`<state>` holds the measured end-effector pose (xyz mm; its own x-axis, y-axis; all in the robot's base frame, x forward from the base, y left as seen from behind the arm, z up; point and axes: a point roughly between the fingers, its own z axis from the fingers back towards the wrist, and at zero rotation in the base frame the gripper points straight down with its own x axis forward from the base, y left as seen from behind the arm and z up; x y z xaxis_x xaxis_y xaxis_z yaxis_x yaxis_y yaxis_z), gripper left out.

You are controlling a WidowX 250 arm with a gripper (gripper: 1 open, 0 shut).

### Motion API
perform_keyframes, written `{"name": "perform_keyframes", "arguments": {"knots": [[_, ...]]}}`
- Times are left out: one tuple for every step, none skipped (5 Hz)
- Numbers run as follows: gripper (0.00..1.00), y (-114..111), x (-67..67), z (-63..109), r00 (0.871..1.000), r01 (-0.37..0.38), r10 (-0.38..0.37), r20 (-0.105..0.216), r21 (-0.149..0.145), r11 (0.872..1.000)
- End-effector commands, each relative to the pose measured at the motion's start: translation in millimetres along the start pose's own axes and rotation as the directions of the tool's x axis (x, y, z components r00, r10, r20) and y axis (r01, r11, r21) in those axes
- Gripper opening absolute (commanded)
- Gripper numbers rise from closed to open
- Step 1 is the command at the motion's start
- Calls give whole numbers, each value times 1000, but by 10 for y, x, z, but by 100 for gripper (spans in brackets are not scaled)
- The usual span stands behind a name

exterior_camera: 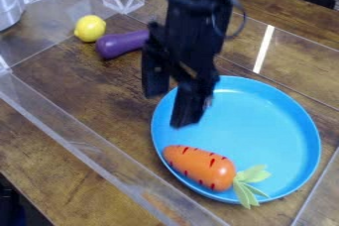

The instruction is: Remove the carrot from inside the blue tray and put it on the table

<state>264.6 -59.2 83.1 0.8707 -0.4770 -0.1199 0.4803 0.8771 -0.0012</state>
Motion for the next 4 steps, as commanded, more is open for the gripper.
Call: {"name": "perform_keyframes", "arguments": {"knots": [[100,-95,61,65,989,123,-127,76,57,991],[100,-129,135,5,973,213,-218,79,74,974],[100,-144,198,-61,967,234,-241,86,78,969],[100,-153,255,-179,960,256,-263,97,81,963]]}}
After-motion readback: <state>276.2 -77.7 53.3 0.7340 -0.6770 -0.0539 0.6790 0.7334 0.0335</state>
